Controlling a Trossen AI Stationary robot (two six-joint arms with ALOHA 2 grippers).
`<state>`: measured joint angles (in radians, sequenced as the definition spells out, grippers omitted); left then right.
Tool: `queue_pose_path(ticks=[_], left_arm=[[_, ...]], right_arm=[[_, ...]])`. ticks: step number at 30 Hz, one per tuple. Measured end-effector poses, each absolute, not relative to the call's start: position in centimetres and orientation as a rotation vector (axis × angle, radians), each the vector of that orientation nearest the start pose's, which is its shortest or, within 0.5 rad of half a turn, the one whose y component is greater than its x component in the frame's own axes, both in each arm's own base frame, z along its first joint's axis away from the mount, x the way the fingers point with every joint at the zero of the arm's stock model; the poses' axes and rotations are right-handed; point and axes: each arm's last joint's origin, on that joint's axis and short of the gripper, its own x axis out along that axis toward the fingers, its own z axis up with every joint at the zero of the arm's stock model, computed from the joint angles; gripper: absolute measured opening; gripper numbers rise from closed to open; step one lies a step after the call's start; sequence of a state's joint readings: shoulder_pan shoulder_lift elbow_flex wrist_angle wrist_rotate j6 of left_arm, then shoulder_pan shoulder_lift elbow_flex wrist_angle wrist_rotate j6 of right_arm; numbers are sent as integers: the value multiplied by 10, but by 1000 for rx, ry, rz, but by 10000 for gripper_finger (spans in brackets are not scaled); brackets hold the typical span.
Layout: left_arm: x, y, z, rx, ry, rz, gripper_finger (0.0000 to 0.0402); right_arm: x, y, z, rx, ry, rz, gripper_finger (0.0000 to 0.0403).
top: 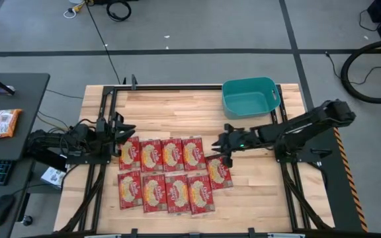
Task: Sort popcorn bags into baskets
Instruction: Put the red popcorn bag into the green bin
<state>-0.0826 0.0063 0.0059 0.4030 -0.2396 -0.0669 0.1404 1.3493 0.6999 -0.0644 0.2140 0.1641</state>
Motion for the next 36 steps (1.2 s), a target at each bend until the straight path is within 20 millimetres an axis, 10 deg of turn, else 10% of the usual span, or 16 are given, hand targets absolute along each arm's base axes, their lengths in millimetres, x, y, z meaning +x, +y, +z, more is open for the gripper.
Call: queue_pose_path(ticks=[17, 36], left_arm=[[91, -1, 199, -115, -367, 146, 126], [91, -1, 200, -119, -369, 148, 126]], right_arm=[[334, 29, 183, 24, 985, 3, 117], [348, 11, 158, 48, 1160, 51, 137]])
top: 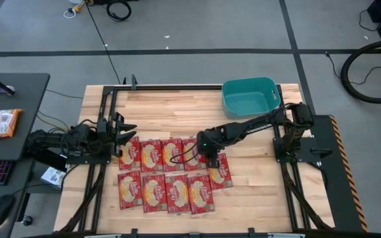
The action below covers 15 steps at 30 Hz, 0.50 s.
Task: Sort popcorn bags into baskets
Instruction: Put the red popcorn bag into the green bin
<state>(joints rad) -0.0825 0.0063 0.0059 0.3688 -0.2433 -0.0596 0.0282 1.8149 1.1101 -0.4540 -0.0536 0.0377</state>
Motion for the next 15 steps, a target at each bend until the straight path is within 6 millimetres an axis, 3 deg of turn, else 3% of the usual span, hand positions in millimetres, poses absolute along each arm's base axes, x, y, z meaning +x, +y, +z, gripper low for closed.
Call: queue_pose_path(ticks=[15], left_arm=[[91, 0, 200, -115, -369, 149, 126]], right_arm=[[340, 10, 141, 43, 1142, 52, 133]])
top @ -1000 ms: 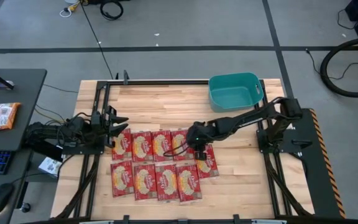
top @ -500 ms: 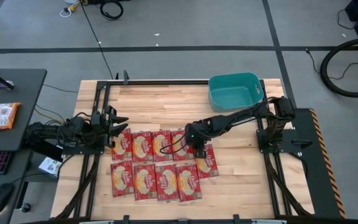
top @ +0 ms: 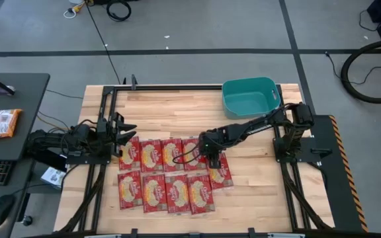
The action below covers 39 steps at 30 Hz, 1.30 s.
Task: Sort popcorn bags into baskets
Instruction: Put the red popcorn bag into the green bin
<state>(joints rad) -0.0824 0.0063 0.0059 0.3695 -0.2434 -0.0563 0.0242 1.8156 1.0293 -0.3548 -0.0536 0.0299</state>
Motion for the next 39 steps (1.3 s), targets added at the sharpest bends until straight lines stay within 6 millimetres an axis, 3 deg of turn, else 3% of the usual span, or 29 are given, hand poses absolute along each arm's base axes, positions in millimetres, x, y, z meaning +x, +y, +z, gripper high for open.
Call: queue_pose_path(ticks=[4, 11, 18, 29, 33, 39], left_arm=[[91, -1, 200, -116, -369, 149, 126], [91, -1, 200, -116, -369, 148, 126], [91, -1, 200, -118, -369, 148, 126], [91, -1, 200, -118, -369, 148, 126], [91, -1, 200, -117, -369, 148, 126], [91, -1, 200, -117, -369, 148, 126]], right_arm=[[338, 9, 138, 43, 1139, 52, 106], [336, 9, 133, 24, 1123, 55, 10], [332, 8, 141, -7, 1113, 30, 6], [305, 2, 198, -118, 1039, -244, 4], [291, 1, 226, -173, 954, -360, 3], [268, -4, 264, -119, 793, -524, 3]])
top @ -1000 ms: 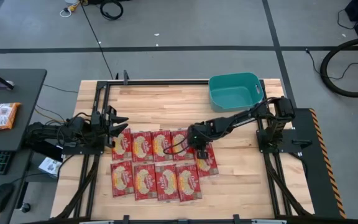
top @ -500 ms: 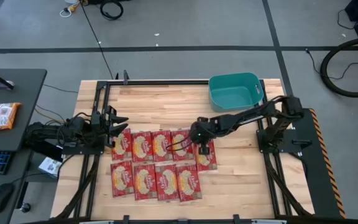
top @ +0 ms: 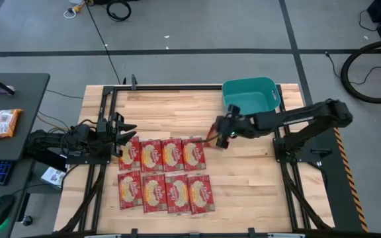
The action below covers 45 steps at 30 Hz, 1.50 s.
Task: Sort popcorn bags into baskets
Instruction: Put the red popcorn bag into the green bin
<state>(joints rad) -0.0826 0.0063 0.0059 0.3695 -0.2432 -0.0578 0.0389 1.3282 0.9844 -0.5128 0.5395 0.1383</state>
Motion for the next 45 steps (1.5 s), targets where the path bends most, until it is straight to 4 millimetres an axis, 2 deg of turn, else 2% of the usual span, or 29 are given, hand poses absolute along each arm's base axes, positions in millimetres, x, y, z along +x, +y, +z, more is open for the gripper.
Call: queue_pose_path(ticks=[6, 11, 16, 23, 30, 36, 45], left_arm=[[91, -1, 200, -116, -369, 148, 126], [91, -1, 200, -116, -369, 148, 126], [91, 0, 200, -116, -369, 149, 126], [91, -1, 200, -117, -369, 148, 126], [91, 0, 200, -116, -369, 149, 126], [91, 0, 200, -117, -369, 148, 126], [91, 0, 200, -117, -369, 148, 126]], right_arm=[[246, -15, 293, -112, 646, -717, 3], [229, -23, 316, -173, 535, -856, 3], [213, -31, 340, -196, 427, -898, 3], [186, -42, 359, -183, 350, -965, 3], [172, -55, 352, -160, 439, -1055, 3], [174, -67, 336, -77, 544, -1081, 3], [186, -89, 312, 128, 662, -1022, 3]])
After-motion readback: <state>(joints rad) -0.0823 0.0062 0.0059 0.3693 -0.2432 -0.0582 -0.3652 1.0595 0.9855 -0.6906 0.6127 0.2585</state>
